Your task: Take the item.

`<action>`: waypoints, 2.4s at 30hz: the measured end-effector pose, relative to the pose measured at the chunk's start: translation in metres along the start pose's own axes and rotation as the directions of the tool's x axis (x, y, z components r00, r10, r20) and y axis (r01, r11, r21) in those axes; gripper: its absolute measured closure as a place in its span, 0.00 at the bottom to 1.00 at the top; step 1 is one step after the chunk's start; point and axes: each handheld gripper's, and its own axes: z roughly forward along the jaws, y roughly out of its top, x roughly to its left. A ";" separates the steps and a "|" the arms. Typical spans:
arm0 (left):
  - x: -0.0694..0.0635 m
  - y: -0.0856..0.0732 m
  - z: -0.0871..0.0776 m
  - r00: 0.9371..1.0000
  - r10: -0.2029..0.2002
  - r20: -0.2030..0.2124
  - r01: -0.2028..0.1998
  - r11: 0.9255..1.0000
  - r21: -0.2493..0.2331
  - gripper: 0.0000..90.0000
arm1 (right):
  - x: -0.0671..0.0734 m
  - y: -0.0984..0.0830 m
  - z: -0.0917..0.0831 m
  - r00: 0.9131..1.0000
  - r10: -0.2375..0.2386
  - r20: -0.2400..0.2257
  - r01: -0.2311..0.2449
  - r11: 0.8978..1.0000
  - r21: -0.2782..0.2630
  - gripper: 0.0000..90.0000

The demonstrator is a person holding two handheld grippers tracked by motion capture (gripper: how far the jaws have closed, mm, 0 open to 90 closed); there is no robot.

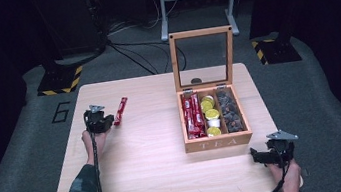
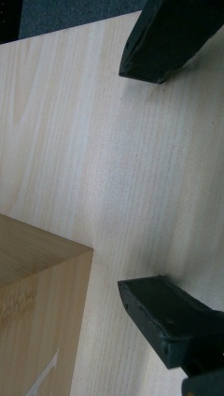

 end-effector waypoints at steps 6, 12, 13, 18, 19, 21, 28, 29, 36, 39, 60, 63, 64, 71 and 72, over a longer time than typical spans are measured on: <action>0.001 -0.001 0.000 1.000 -0.006 0.012 0.006 1.000 0.005 0.92 | 0.000 0.000 0.000 1.000 0.000 -0.002 0.000 1.000 -0.001 0.00; 0.000 0.002 -0.007 1.000 -0.002 0.020 0.002 1.000 0.000 0.73 | 0.000 0.000 0.000 1.000 0.000 -0.001 0.000 1.000 0.003 0.00; 0.000 0.003 -0.008 1.000 -0.009 0.021 0.009 1.000 -0.001 0.69 | 0.000 0.000 0.000 1.000 0.003 0.002 -0.003 1.000 -0.001 0.00; -0.001 0.005 -0.017 0.999 -0.002 0.035 0.002 1.000 -0.003 0.41 | 0.000 0.000 0.000 1.000 0.005 -0.001 -0.005 1.000 -0.002 0.00; -0.002 0.006 -0.019 0.999 -0.003 0.047 0.002 1.000 0.003 0.38 | 0.000 0.000 0.000 1.000 0.005 -0.001 -0.005 1.000 -0.002 0.00; -0.004 0.005 -0.023 0.999 0.015 0.047 -0.015 1.000 0.007 0.30 | 0.000 0.000 0.000 1.000 0.005 0.000 -0.005 1.000 -0.002 0.00; -0.004 0.006 -0.036 0.998 0.009 0.065 -0.009 1.000 0.001 0.19 | 0.000 0.000 0.000 1.000 0.000 -0.002 0.000 1.000 -0.001 0.00; -0.003 0.006 -0.039 0.998 0.013 0.067 -0.013 1.000 -0.001 0.19 | 0.000 0.000 0.000 1.000 0.003 -0.001 -0.003 1.000 -0.001 0.00; -0.007 0.001 -0.056 0.997 0.058 0.056 -0.058 0.998 0.000 0.17 | 0.000 0.000 0.000 1.000 0.001 -0.001 -0.001 1.000 -0.001 0.00; -0.007 -0.001 -0.063 0.997 0.058 0.054 -0.057 0.998 -0.016 0.17 | 0.000 0.000 0.000 1.000 0.001 -0.001 -0.001 1.000 0.000 0.00; -0.001 -0.041 -0.108 0.997 0.069 0.046 -0.068 0.997 -0.018 0.15 | 0.000 0.000 0.000 1.000 0.002 0.002 -0.002 1.000 0.002 0.00; 0.000 -0.050 -0.112 0.997 0.066 0.043 -0.065 0.998 -0.014 0.15 | 0.000 0.000 0.000 1.000 0.002 0.002 -0.002 1.000 0.002 0.00; 0.000 -0.053 -0.113 0.997 0.065 0.038 -0.065 0.998 -0.018 0.15 | 0.000 0.000 0.000 1.000 0.002 0.002 -0.002 1.000 0.002 0.00; 0.001 -0.076 -0.120 0.996 0.085 0.016 -0.086 0.996 0.030 0.15 | 0.000 0.000 0.000 1.000 0.002 0.002 -0.002 1.000 0.003 0.00; 0.001 -0.080 -0.120 0.996 0.089 0.012 -0.089 0.995 0.037 0.15 | 0.000 0.000 0.000 1.000 0.002 0.001 -0.002 1.000 0.002 0.00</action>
